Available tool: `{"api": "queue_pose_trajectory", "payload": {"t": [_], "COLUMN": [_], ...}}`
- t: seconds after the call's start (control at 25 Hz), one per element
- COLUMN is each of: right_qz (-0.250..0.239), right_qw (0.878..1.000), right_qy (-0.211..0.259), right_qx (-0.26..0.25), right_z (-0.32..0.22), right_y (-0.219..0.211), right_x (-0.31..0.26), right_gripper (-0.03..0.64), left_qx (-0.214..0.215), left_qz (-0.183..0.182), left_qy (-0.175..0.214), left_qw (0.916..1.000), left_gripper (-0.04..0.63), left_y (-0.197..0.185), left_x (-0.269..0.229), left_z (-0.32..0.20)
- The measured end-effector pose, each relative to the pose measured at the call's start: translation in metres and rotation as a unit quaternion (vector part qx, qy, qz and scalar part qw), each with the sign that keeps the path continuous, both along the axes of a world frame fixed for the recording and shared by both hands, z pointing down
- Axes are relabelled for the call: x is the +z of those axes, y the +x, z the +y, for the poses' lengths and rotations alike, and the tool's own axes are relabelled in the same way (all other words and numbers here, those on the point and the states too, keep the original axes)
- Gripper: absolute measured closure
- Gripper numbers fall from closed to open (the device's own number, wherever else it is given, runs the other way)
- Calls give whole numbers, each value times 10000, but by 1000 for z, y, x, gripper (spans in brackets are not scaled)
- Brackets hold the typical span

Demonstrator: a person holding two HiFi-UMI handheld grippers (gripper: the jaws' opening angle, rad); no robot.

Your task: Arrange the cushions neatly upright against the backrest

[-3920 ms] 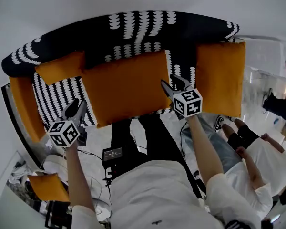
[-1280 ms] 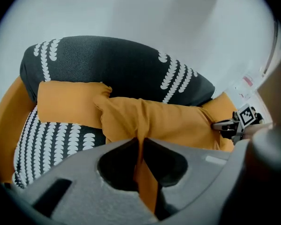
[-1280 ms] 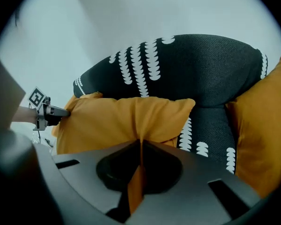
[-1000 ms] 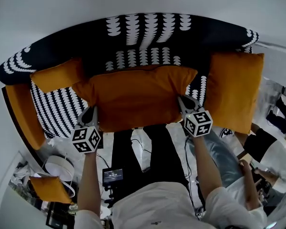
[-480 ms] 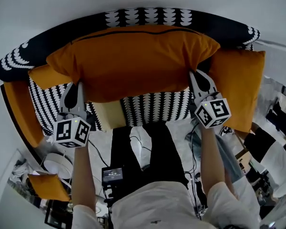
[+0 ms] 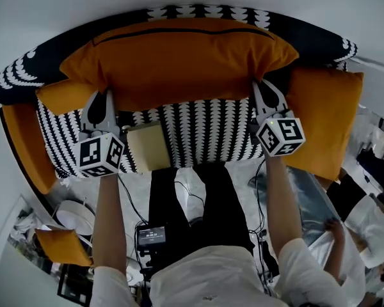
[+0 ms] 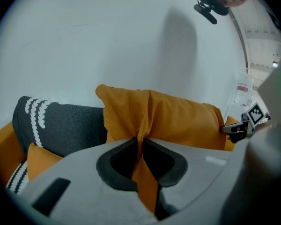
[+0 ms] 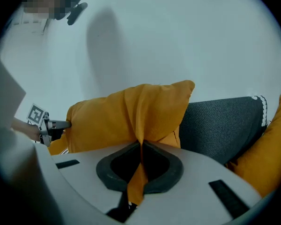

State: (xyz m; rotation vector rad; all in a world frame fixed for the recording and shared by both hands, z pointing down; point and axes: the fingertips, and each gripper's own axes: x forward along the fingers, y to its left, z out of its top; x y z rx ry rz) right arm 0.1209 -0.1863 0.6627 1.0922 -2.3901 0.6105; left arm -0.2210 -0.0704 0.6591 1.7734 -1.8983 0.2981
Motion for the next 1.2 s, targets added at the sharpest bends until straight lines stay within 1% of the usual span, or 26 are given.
{"api": "queue_pose_trajectory", "payload": {"t": [0.2,0.28,0.4,0.48,0.6,0.68,0.8,0.88,1.04,1.2], "right_qz": [237,283,263,246,294,358,508,511,353,342], "right_qw": [9993,9990,9990,9990,9988,9986,9981,9981,9988,9991], "right_qy": [-277,-318,-333,-368,-387,-383,-339,-327,-271,-231], "right_qx": [-109,-151,-147,-106,-17,36,56,108,218,94], "right_z": [4,7,5,3,0,-3,-6,-6,0,20], "right_y": [-1,-3,-6,-6,-3,-1,4,9,13,10], "right_x": [21,27,30,33,34,32,27,20,1,-9], "right_gripper": [603,604,603,603,600,557,500,460,457,457], "left_qx": [-98,-108,-57,-33,-71,-115,-215,-265,-466,-552], "left_qz": [152,168,223,274,282,244,281,256,219,260], "left_qy": [-329,-448,-515,-574,-662,-685,-712,-742,-687,-713], "left_qw": [9993,9988,9984,9980,9974,9973,9968,9966,9963,9956], "left_gripper": [558,558,554,535,486,457,418,396,393,393], "left_y": [1,0,-3,-5,-9,-12,-16,-18,-27,-27], "left_x": [23,31,37,40,41,39,36,32,19,12], "left_z": [16,23,22,20,20,22,28,33,48,68]}}
